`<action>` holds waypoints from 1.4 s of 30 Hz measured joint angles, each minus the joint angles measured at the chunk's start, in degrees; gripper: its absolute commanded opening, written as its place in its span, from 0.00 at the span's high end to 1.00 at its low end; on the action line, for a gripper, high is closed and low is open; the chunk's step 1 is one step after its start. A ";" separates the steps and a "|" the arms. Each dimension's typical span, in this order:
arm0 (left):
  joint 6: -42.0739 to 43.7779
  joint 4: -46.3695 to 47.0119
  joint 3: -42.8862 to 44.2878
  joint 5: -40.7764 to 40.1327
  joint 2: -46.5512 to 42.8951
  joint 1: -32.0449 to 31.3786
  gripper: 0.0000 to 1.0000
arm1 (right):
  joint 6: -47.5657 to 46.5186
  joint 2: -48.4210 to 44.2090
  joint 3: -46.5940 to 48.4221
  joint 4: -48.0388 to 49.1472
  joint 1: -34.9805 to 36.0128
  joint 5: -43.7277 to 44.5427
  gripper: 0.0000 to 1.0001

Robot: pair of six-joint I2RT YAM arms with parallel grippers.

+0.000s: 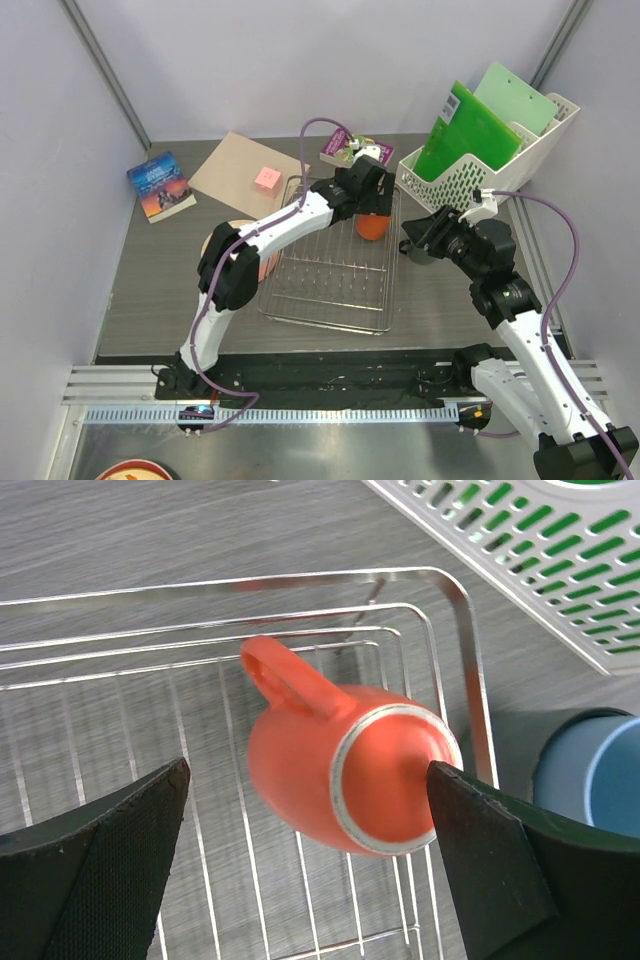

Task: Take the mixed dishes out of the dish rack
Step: Pick up the cup from the dish rack.

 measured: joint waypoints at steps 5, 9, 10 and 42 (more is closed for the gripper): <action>0.33 -1.01 -0.04 -4.31 -0.70 0.00 0.00 | 0.00 0.00 -0.02 -0.02 0.00 0.00 0.45; 0.55 -0.35 -3.23 -5.81 -3.23 0.00 0.00 | 0.00 0.00 -0.04 0.00 0.00 0.00 0.45; 0.63 -0.35 -3.63 -5.99 -3.74 0.00 0.00 | 0.00 0.00 -0.04 0.00 0.00 0.00 0.45; 1.53 -1.49 1.11 -5.92 3.87 -2.49 0.09 | 0.02 0.17 -0.96 0.09 0.00 0.02 0.45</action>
